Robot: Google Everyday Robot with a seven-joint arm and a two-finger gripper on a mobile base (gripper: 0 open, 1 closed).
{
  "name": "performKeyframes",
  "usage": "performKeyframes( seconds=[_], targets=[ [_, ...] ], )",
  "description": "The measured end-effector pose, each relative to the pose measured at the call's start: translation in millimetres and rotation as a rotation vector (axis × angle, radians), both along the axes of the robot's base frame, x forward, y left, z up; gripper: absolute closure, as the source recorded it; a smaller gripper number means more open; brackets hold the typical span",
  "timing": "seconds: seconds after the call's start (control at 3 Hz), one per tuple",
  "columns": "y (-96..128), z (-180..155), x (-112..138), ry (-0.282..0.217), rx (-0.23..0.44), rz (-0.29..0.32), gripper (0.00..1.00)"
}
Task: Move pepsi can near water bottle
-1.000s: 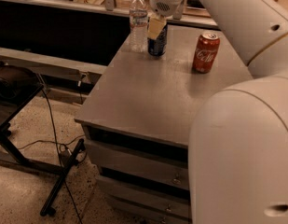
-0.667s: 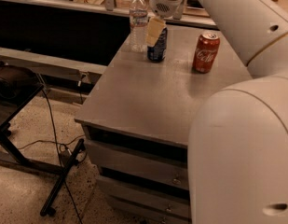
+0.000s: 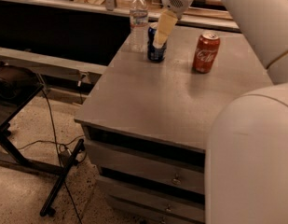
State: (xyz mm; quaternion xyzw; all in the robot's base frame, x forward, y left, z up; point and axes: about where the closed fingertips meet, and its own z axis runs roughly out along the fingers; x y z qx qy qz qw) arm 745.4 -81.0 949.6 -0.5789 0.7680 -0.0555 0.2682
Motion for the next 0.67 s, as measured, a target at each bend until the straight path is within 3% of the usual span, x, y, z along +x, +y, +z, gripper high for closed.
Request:
performKeyframes(
  seconds=[0.33, 0.67],
  targets=[
    [-51, 29, -20, -0.037, 0.069, -0.018, 0.00],
    [-96, 40, -41, -0.028, 0.103, -0.075, 0.00]
  ],
)
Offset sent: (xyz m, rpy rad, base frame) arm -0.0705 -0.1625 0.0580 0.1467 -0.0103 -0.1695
